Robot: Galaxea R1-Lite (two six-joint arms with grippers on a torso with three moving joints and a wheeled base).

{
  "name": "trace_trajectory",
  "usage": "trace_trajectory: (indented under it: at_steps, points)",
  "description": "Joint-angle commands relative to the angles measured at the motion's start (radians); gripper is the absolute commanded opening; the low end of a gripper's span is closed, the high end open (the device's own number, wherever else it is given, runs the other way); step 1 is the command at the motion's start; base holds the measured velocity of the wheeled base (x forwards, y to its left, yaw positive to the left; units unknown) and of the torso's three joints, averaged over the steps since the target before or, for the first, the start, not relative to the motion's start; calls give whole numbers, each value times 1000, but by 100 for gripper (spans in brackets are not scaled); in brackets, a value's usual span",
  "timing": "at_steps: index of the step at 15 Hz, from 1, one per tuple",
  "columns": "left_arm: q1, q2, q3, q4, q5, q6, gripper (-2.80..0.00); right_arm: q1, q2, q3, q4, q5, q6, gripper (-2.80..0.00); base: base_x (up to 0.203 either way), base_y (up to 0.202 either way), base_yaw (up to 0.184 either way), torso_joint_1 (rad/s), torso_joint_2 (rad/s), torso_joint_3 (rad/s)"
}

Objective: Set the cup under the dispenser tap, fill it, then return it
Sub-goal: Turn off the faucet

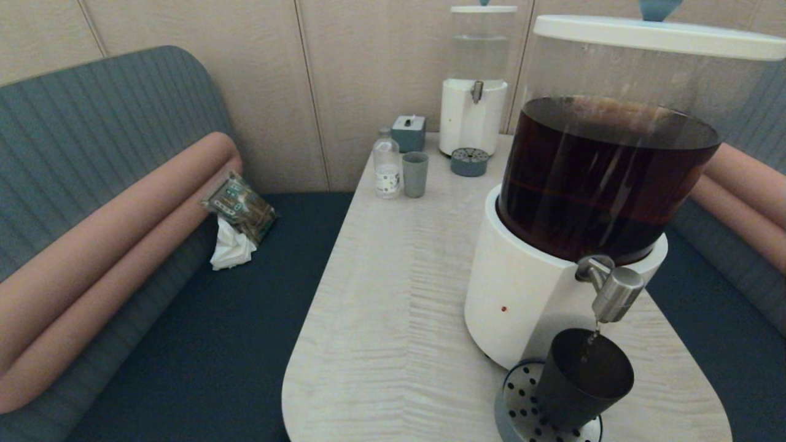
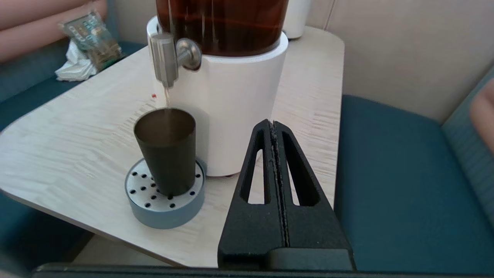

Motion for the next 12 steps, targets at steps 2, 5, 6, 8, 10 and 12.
trace_trajectory:
  at_steps: [2,5,6,8,10,12]
  points:
    - [1,2,40,-1,0,0,-280,0,-115,102,-63,-47,-6,-280,0,0,0,0,0,0]
    - [1,0,40,-1,-1,0,-280,1,-186,284,-203,-132,-36,-280,0,0,0,0,0,0]
    - [0,1,40,-1,0,0,-280,1,-195,356,-260,-152,-41,-280,0,0,0,0,0,0]
    - [1,2,40,-1,1,0,-280,2,-206,460,-331,-177,-45,-280,0,0,0,0,0,0]
    - [1,1,40,-1,-1,0,-280,2,-210,531,-356,-184,-50,-280,0,0,0,0,0,0]
    - [-1,2,40,-1,-1,0,-280,2,-211,530,-283,-179,-44,-280,0,0,0,0,0,0]
